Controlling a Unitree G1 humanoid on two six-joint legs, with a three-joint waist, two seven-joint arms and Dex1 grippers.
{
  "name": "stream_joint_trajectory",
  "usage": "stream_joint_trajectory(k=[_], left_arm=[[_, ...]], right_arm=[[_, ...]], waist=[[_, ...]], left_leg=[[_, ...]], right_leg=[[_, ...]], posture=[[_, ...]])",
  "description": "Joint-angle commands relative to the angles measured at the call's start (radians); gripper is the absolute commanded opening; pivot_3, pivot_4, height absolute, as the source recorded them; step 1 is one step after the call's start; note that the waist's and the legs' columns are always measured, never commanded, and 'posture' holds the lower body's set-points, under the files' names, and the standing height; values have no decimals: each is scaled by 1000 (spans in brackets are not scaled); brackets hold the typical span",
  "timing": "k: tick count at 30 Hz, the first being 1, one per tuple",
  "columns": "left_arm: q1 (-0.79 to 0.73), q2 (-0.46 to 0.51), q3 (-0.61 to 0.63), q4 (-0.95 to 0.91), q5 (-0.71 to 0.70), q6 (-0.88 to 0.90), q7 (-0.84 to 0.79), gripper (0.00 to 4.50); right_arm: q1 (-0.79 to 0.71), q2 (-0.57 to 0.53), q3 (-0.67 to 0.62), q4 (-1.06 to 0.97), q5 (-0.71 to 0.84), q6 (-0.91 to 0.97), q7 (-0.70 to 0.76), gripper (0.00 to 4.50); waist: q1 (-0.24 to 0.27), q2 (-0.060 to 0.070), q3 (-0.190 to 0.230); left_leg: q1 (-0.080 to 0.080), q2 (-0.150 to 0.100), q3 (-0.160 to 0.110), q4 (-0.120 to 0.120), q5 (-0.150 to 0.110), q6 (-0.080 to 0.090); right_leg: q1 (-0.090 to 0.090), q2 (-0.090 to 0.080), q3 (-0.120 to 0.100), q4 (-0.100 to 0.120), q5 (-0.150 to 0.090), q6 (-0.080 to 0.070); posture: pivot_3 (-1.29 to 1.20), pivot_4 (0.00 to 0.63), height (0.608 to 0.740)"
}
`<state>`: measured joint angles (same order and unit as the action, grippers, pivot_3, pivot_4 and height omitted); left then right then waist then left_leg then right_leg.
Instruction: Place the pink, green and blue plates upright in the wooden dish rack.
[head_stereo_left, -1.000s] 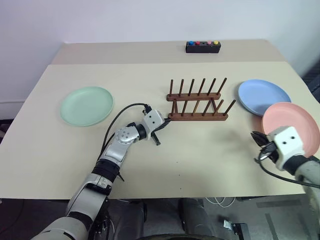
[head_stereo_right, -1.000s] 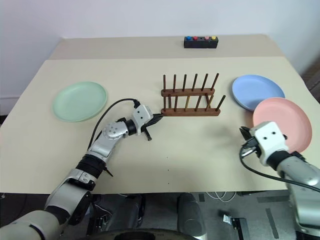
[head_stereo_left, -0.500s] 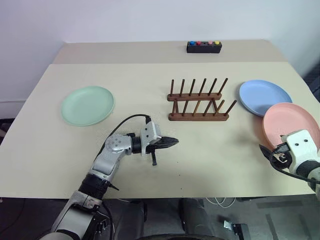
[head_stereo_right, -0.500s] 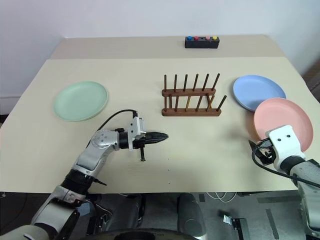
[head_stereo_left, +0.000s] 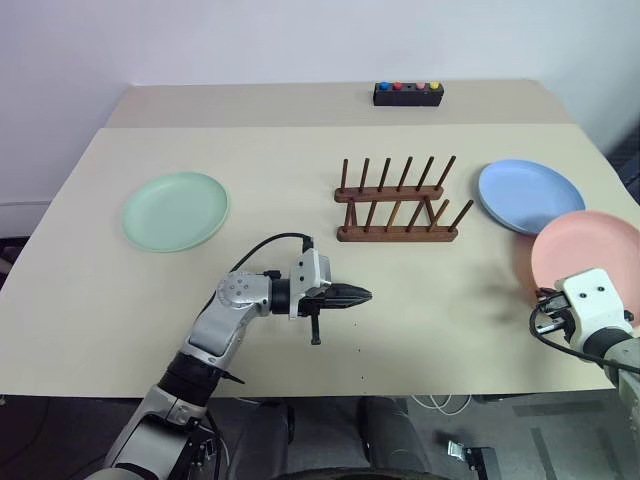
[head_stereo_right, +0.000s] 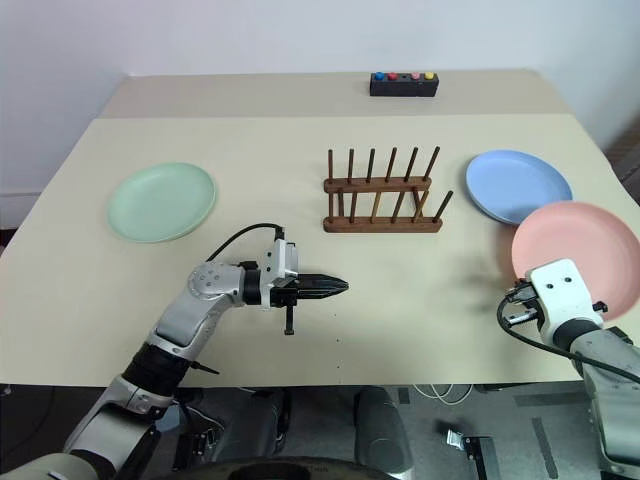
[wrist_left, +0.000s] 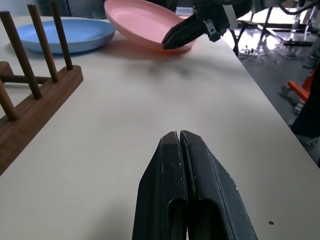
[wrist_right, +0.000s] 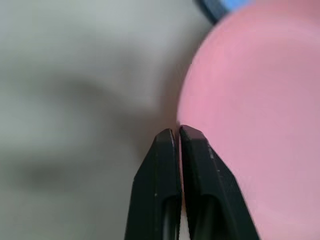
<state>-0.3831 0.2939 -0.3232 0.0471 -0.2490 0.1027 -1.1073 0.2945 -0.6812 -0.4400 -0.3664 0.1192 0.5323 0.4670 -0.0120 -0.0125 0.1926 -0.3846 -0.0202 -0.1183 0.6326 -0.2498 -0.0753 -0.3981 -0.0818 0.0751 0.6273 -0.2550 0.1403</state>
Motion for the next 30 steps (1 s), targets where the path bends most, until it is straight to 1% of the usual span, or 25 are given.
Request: stream_joint_trajectory(k=[1,9,11,12,13,15,18,19,27,28,30], left_arm=[[-8,-6,-1,-8,-6,-13,-1,0],[-28,-20,-13,29,-3,-34,-16,0],[-34,-26,-15,37,-1,-38,-17,0],[-35,-28,-15,39,0,-39,-18,0],[-36,-29,-15,40,1,-40,-18,0],[-36,-29,-15,41,1,-42,-18,0],[-30,-24,-14,39,3,-45,-17,0],[-26,-22,-14,36,4,-45,-16,0],[-17,-18,-12,24,8,-42,1,0],[-15,-17,-11,22,9,-41,5,0],[-12,-14,-9,18,10,-40,9,0]], right_arm=[[22,0,-15,-49,-28,-48,-9,22],[70,-1,-36,-87,-49,-76,-4,22],[71,13,-53,-98,0,-59,22,22],[70,18,-61,-105,19,-52,30,572],[70,19,-66,-111,35,-46,40,877],[73,15,-68,-116,41,-48,50,1811],[74,-4,-51,-105,-4,-66,39,3386],[72,-10,-43,-94,-16,-70,38,3828],[-3,-28,-7,13,-69,-73,21,3828],[-7,-28,-5,18,-73,-75,22,3596],[-8,-27,-4,17,-78,-78,26,2946]], waist=[[-1,0,0],[-1,0,0],[0,0,0],[0,0,0],[0,0,0],[-2,0,0],[-1,0,0],[-1,0,0],[-1,0,0],[-1,0,0],[-1,0,0]], left_leg=[[0,0,0,0,0,0],[0,0,0,0,0,0],[0,0,0,0,0,0],[0,0,0,0,0,0],[0,0,0,0,0,0],[0,0,0,0,0,0],[0,0,0,0,0,0],[0,0,0,0,0,0],[0,0,0,0,0,0],[0,0,0,0,0,0],[0,0,0,0,0,0]], right_leg=[[0,0,0,0,0,0],[0,0,0,0,0,0],[0,0,0,0,0,0],[0,0,0,0,0,0],[0,0,0,0,0,0],[0,0,0,0,0,0],[0,0,0,0,0,0],[0,0,0,0,0,0],[0,0,0,0,0,0],[0,0,0,0,0,0],[0,0,0,0,0,0]], posture=[[0,150,740],[0,150,740],[0,150,740],[0,150,740],[0,150,740],[0,150,740],[0,150,740],[0,150,740],[0,150,740],[0,150,740],[0,150,740]])
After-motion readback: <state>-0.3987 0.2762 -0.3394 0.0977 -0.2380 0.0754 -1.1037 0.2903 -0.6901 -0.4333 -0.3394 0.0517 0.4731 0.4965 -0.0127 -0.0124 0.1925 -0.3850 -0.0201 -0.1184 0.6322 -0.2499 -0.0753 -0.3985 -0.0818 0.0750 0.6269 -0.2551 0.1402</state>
